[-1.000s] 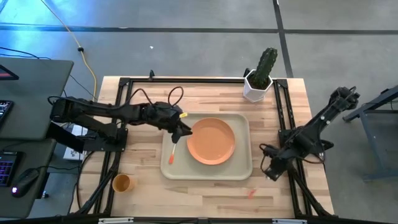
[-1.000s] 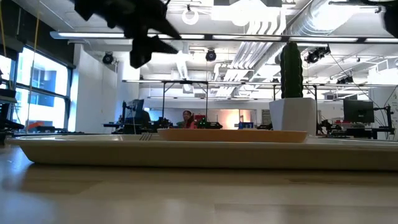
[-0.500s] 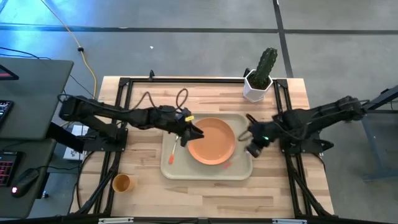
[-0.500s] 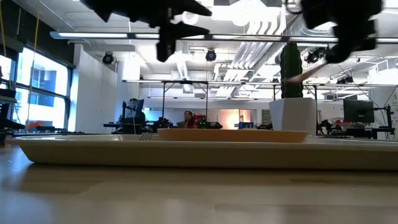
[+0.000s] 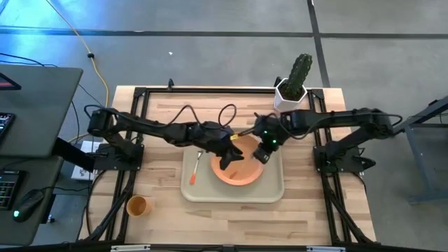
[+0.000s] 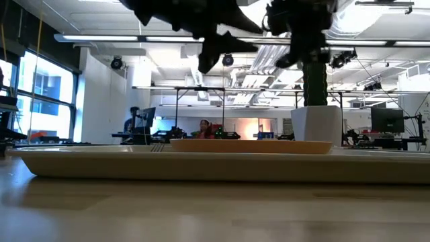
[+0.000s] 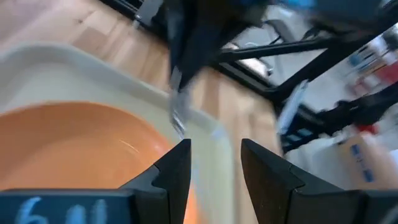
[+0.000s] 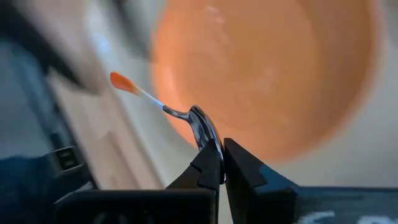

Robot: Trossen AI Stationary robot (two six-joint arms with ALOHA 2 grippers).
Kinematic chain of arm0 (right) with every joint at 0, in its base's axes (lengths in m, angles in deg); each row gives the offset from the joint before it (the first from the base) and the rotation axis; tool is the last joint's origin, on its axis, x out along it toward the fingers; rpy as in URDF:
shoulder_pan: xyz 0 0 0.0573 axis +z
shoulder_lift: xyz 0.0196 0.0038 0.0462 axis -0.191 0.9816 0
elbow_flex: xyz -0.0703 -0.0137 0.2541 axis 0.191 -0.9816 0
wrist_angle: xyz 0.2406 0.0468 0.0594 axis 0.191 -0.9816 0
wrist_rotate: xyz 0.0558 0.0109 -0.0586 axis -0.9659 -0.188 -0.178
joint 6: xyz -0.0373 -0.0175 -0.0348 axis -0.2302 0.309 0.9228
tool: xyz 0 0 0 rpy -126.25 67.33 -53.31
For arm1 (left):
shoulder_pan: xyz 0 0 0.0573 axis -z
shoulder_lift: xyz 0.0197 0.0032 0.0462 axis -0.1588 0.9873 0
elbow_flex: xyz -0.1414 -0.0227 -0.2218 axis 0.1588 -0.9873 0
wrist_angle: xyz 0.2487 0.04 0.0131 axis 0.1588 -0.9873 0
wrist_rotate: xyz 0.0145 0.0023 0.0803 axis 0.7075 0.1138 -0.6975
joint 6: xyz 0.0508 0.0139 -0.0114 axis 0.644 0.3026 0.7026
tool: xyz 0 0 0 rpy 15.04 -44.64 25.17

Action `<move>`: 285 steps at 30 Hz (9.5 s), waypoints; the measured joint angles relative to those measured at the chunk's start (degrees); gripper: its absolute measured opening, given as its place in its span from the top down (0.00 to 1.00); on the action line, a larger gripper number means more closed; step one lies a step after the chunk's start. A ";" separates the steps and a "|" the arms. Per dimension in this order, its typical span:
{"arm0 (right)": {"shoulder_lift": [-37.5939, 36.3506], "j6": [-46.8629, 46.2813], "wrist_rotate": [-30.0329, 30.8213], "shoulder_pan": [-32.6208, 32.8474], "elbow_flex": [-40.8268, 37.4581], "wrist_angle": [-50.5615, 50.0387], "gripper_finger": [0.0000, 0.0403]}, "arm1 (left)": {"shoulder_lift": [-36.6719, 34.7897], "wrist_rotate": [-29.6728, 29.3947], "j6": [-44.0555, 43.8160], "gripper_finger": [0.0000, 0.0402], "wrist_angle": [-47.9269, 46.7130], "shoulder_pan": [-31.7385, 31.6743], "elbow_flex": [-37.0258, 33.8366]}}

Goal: Pick and place plate/cup/fork/spoon on tray
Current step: Put the orange spoon on the light brown serving tray to the left of the orange plate

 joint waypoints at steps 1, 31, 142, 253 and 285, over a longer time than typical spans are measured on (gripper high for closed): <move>0.51 1.49 -1.53 -0.43 0.00 1.56 1.00 | 0.55 -0.16 1.56 0.67 -0.42 0.02 0.01; 2.82 14.62 1.34 -2.17 -0.07 11.03 1.00 | 3.00 9.77 -0.44 0.95 -5.35 -3.61 -0.04; 2.38 10.43 20.78 -5.27 -0.11 11.25 0.63 | -5.16 -25.84 -55.76 0.74 6.07 8.09 -30.77; 6.00 -26.98 14.46 -8.29 -0.66 35.68 0.68 | -8.28 -88.59 90.56 1.00 -5.93 12.60 -10.78; 5.10 -28.16 8.07 -8.93 -0.36 42.42 0.68 | -8.06 -87.09 92.16 1.00 -7.33 7.52 -11.03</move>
